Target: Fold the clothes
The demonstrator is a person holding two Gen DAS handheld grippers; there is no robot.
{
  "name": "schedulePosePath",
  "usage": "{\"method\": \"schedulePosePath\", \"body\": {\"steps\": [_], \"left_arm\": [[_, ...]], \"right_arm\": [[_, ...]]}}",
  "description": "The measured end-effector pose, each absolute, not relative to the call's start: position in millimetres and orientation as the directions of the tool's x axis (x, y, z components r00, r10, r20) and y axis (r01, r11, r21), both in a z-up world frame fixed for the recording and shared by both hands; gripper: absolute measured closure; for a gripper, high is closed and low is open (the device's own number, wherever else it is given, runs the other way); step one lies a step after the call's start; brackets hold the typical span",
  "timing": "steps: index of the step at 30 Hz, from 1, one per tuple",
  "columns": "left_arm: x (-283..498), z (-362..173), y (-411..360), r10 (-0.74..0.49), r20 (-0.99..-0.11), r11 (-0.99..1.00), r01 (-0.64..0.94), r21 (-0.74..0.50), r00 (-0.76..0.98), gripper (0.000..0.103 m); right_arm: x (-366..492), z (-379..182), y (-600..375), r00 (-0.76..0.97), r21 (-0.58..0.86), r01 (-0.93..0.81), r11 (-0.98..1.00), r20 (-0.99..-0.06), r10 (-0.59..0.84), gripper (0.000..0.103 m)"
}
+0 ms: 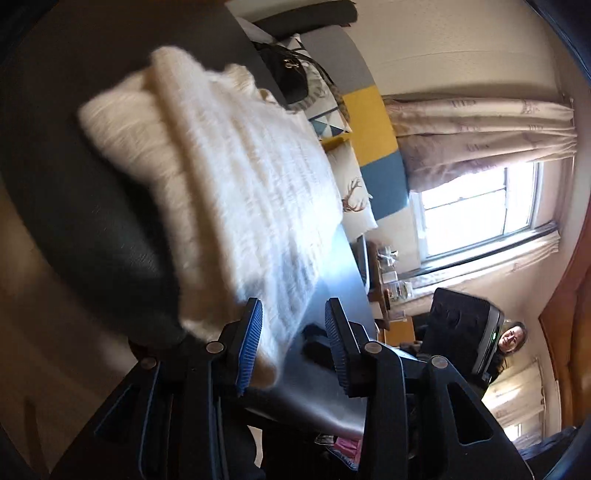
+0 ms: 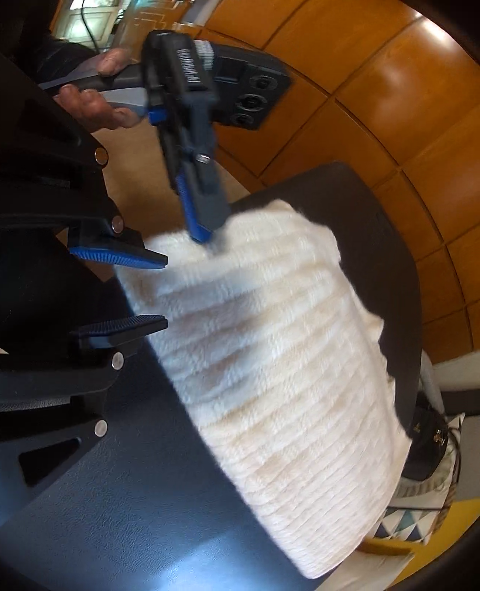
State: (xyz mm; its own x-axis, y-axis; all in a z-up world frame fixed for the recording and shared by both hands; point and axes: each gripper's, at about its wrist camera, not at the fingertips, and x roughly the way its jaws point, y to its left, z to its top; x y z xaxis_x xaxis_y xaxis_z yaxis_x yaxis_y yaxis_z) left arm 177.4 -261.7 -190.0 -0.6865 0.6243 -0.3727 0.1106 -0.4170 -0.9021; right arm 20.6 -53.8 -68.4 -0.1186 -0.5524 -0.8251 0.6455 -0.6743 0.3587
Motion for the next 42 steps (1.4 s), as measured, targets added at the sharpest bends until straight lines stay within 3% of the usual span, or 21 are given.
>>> {"method": "schedulePosePath", "body": {"steps": [2, 21, 28, 30, 31, 33, 34, 36, 37, 42], "left_arm": [[182, -197, -261, 0.647, -0.334, -0.369, 0.101, -0.924, -0.686, 0.065], [189, -225, -273, 0.622, -0.246, -0.191, 0.160, -0.968, -0.744, 0.065], [168, -195, -230, 0.756, -0.193, -0.268, -0.027, -0.963, -0.626, 0.065], [165, -191, -222, 0.748, -0.258, -0.348, -0.030, -0.937, -0.611, 0.058], [163, -189, -218, 0.740, -0.294, -0.388, -0.027, -0.921, -0.605, 0.046], [159, -194, -218, 0.727, -0.321, -0.398, 0.008, -0.917, -0.606, 0.044], [159, -191, -216, 0.730, -0.321, -0.415, -0.018, -0.910, -0.604, 0.045], [163, -181, -210, 0.740, -0.313, -0.456, -0.103, -0.884, -0.595, 0.073], [165, -174, -205, 0.728, -0.348, -0.513, -0.131, -0.848, -0.591, 0.078], [159, -191, -199, 0.740, -0.451, -0.550, -0.063, -0.833, -0.499, 0.078]], "right_arm": [[14, -69, -50, -0.123, 0.375, 0.629, -0.681, -0.817, -0.563, 0.077], [6, -65, -36, -0.154, 0.375, 0.614, -0.694, -0.806, -0.571, 0.077], [-3, -67, -26, -0.174, 0.385, 0.577, -0.720, -0.804, -0.569, 0.077], [-8, -67, -23, -0.186, 0.384, 0.566, -0.730, -0.803, -0.566, 0.077], [-11, -66, -22, -0.192, 0.384, 0.560, -0.734, -0.802, -0.566, 0.077], [-18, -66, -20, -0.199, 0.385, 0.551, -0.741, -0.801, -0.564, 0.077], [-21, -64, -20, -0.207, 0.380, 0.547, -0.746, -0.802, -0.561, 0.077], [-26, -60, -18, -0.218, 0.378, 0.548, -0.746, -0.797, -0.564, 0.077], [-29, -58, -18, -0.222, 0.377, 0.549, -0.746, -0.794, -0.565, 0.077], [-49, -69, -29, -0.198, 0.351, 0.556, -0.754, -0.825, -0.530, 0.076]]}}
